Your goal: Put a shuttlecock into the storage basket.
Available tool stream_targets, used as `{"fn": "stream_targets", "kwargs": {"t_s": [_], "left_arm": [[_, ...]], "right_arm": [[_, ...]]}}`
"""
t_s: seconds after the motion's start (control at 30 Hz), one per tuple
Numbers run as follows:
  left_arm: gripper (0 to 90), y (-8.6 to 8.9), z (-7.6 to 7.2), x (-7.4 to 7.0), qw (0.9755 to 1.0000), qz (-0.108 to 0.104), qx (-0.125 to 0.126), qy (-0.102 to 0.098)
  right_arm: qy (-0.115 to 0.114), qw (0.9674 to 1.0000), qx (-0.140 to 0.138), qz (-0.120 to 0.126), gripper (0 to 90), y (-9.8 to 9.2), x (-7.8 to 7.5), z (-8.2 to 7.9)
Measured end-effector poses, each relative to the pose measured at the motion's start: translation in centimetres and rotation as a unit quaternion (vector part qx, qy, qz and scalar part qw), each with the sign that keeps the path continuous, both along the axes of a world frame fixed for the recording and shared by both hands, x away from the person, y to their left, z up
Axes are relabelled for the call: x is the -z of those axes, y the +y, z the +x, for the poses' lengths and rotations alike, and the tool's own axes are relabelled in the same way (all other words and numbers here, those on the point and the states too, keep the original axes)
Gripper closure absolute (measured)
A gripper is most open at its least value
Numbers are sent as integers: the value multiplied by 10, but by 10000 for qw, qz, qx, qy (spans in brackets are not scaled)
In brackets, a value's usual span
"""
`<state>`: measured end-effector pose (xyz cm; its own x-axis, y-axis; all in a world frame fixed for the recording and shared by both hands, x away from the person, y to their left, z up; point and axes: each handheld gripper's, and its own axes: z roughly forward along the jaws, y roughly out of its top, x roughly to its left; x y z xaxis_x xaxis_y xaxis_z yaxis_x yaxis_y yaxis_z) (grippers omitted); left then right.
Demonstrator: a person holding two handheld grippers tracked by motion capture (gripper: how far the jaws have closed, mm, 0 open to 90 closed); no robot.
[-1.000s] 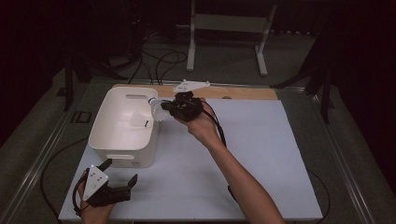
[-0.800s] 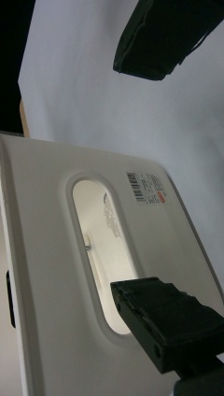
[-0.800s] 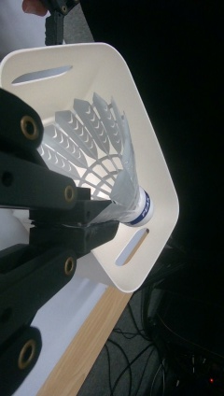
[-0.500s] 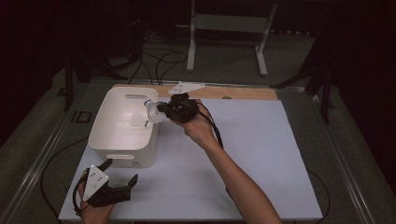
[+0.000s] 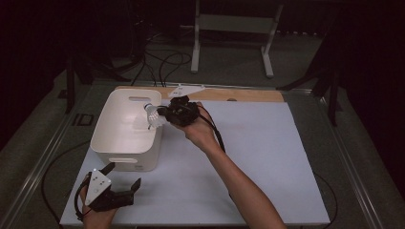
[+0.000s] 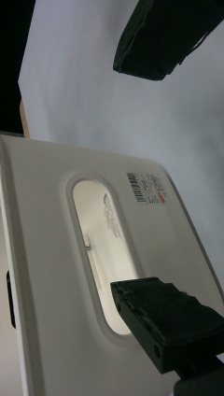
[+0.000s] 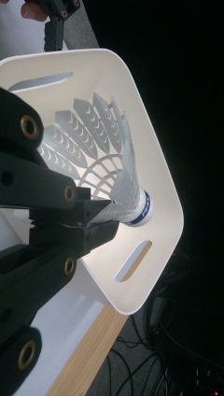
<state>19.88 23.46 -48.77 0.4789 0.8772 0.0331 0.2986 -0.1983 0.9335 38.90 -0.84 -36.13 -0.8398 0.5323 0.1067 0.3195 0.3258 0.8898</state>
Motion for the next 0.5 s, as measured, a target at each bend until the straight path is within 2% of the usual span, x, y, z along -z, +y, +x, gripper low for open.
{"fn": "stream_targets", "kwargs": {"t_s": [0.5], "left_arm": [[0, 1, 0, 0, 10000, -20, -7, -10]], "right_arm": [[-24, 9998, -165, -89, 890, 15, -1, -3]]}}
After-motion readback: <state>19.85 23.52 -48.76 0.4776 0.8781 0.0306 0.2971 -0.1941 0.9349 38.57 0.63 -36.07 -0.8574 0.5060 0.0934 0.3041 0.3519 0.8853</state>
